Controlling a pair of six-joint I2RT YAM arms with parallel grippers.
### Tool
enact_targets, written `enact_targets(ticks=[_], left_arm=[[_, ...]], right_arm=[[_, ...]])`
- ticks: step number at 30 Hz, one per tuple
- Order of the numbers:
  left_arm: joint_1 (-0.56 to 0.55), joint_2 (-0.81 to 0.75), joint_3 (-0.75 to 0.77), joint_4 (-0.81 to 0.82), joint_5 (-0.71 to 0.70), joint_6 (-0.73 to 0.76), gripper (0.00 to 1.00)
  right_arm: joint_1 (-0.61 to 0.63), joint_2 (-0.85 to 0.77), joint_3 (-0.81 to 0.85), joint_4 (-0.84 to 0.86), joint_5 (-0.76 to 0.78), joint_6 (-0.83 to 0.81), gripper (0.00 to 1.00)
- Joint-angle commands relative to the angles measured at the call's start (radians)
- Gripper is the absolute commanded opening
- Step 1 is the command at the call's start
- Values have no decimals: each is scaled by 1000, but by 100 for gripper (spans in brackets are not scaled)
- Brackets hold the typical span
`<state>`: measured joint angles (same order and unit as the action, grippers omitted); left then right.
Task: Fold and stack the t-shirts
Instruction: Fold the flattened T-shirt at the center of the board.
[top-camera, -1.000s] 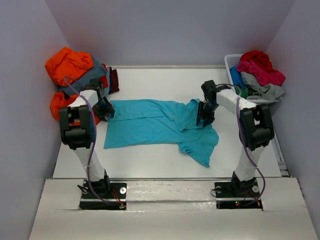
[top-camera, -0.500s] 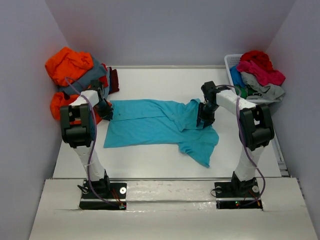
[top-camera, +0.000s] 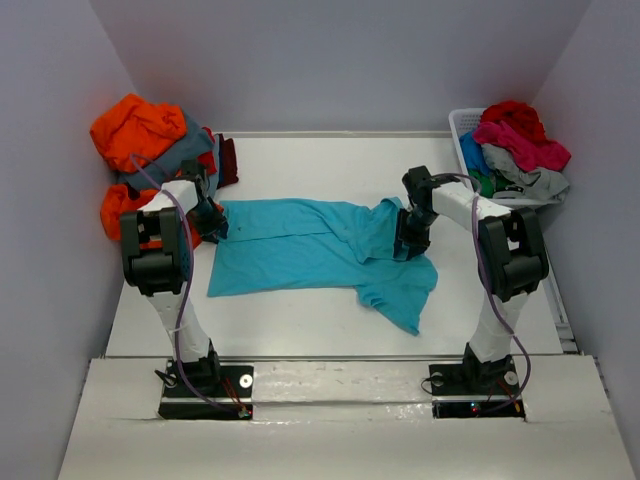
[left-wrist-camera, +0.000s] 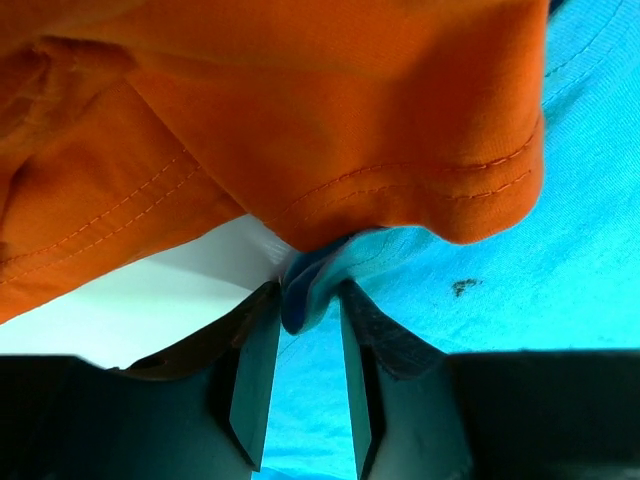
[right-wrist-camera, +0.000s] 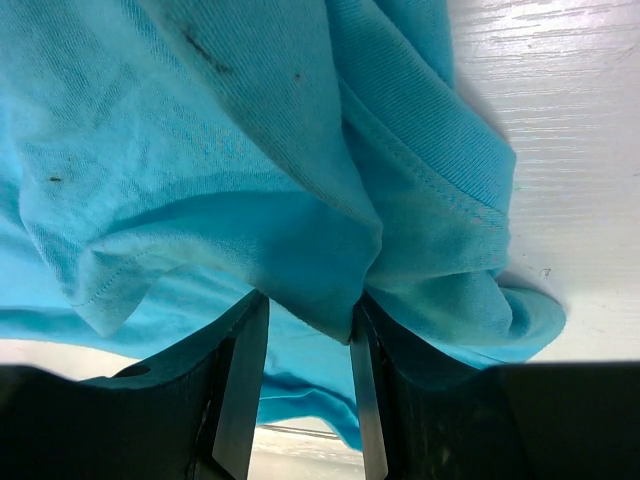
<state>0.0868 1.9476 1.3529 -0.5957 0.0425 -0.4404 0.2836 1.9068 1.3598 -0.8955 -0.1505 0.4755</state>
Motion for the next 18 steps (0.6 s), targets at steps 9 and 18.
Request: enact_targets(ticks=[9,18], left_arm=[[5,-41,71,-55,-33,19,37],[5,-39,88,-67,-70,26,37]], right_arm=[[9,-11,-1,32,-11,-3,43],[9,-6,-11,43,-15,-2,43]])
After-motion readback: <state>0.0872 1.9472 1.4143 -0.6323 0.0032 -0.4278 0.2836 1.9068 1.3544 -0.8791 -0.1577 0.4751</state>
